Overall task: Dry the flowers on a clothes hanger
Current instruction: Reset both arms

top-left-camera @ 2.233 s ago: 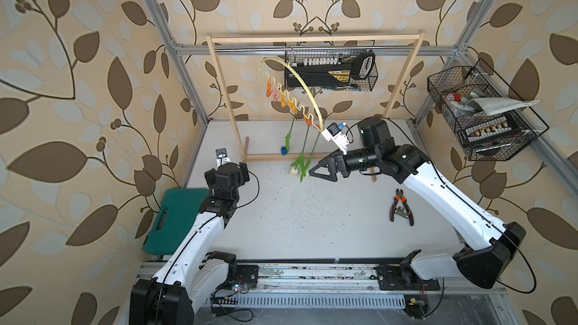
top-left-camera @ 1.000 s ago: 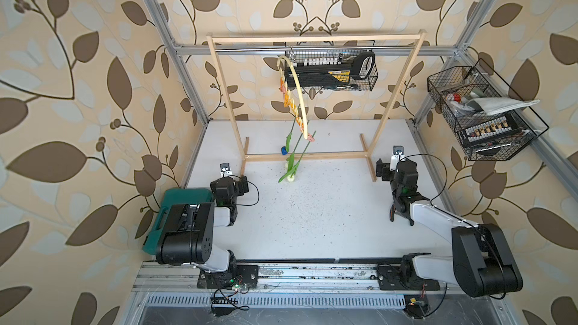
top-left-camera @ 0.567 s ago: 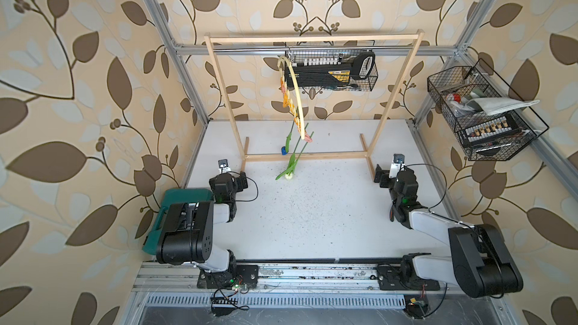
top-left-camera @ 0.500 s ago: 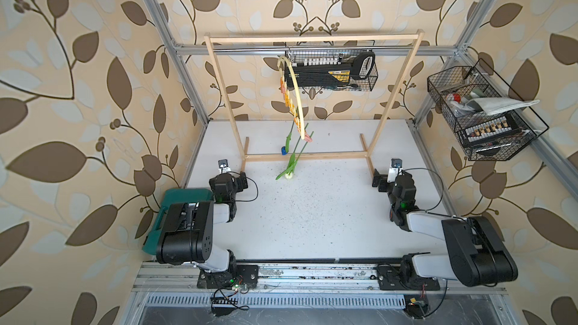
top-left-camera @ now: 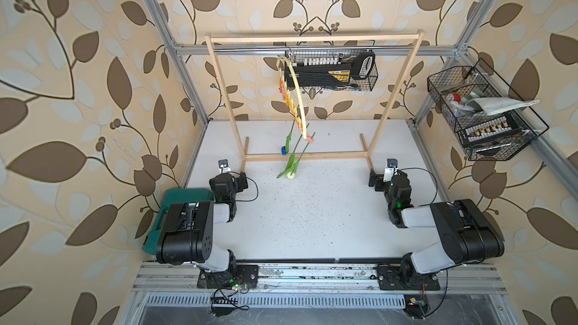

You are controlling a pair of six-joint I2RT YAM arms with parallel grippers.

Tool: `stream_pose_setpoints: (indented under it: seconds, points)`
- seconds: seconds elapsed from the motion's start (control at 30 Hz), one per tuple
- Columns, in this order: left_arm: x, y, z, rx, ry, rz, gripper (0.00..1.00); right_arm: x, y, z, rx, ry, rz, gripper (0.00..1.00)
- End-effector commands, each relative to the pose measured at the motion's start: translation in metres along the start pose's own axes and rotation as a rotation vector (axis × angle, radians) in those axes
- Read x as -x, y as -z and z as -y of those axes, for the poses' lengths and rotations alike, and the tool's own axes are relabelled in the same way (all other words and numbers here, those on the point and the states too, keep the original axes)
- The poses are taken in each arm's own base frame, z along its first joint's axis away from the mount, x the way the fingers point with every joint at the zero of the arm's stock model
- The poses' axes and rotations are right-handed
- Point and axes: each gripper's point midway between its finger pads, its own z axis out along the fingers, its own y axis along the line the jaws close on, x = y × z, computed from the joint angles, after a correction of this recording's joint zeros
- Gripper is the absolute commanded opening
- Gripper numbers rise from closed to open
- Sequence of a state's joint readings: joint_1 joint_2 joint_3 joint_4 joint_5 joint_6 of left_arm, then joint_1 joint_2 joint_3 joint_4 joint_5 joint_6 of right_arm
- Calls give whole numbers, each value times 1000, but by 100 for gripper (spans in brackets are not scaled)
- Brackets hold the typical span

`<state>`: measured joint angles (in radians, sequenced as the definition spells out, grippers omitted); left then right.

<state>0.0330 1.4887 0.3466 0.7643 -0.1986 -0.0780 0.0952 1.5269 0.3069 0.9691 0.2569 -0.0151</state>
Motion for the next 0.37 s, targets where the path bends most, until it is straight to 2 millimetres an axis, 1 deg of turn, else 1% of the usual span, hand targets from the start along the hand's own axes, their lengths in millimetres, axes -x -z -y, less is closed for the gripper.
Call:
stream_pose_setpoints:
  seconds: [0.0, 0.33]
  points:
    - [12, -2, 4, -19, 8, 30, 99, 5, -2, 0, 1, -6, 12, 99]
    - [11, -2, 4, -21, 9, 28, 99, 5, -1, 0, -2, -8, 16, 99]
